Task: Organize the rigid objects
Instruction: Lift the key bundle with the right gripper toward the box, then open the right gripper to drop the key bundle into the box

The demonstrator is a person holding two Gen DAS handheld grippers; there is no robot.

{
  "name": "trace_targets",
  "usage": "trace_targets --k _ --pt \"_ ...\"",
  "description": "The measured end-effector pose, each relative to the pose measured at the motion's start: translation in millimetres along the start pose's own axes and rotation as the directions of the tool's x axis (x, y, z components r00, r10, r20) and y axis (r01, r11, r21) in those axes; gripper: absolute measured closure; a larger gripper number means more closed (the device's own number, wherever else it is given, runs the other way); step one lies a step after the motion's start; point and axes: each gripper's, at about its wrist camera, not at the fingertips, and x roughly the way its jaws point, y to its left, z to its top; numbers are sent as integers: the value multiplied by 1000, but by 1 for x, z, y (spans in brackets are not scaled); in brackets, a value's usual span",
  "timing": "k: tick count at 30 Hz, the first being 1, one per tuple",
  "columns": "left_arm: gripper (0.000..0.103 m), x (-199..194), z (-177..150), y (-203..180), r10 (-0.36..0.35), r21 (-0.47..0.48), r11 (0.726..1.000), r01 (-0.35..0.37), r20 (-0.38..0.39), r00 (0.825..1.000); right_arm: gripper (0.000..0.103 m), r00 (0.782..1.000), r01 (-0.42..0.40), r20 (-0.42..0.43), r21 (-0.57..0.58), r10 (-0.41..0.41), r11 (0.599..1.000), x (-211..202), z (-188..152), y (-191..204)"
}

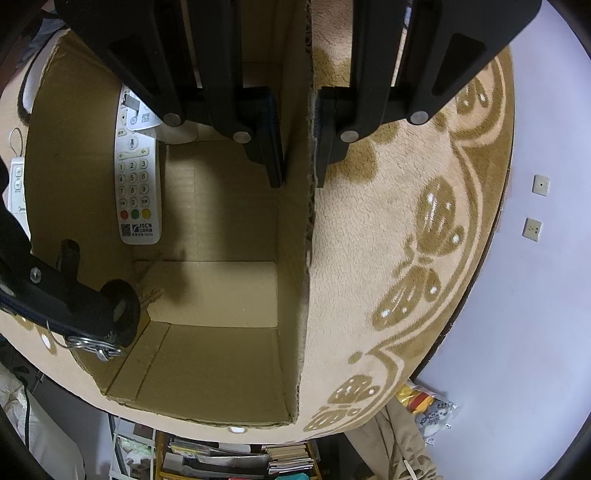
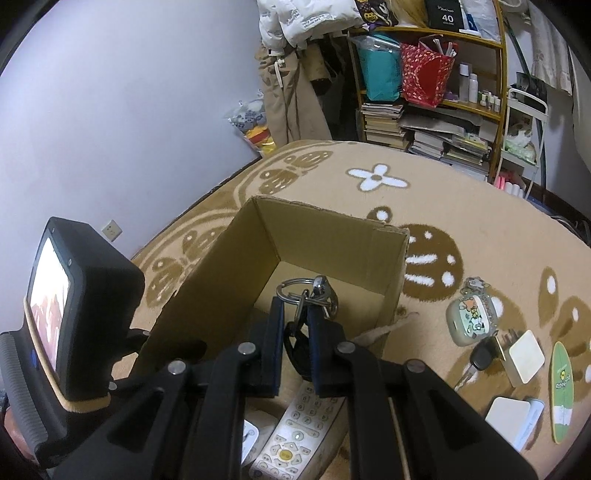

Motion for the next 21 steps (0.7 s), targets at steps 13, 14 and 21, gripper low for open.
trace_targets --k 13,14,21 --pt "88 0 -1 2 -20 -19 1000 20 -4 1000 87 1000 5 12 -14 -5 1000 -10 0 0" --pt "88 0 0 3 -24 -20 1000 24 -5 1000 87 1000 7 20 -18 -6 1000 -14 1 0" --pt "88 0 0 3 -23 -23 999 22 -6 1000 45 995 24 99 8 -24 1000 -40 14 -14"
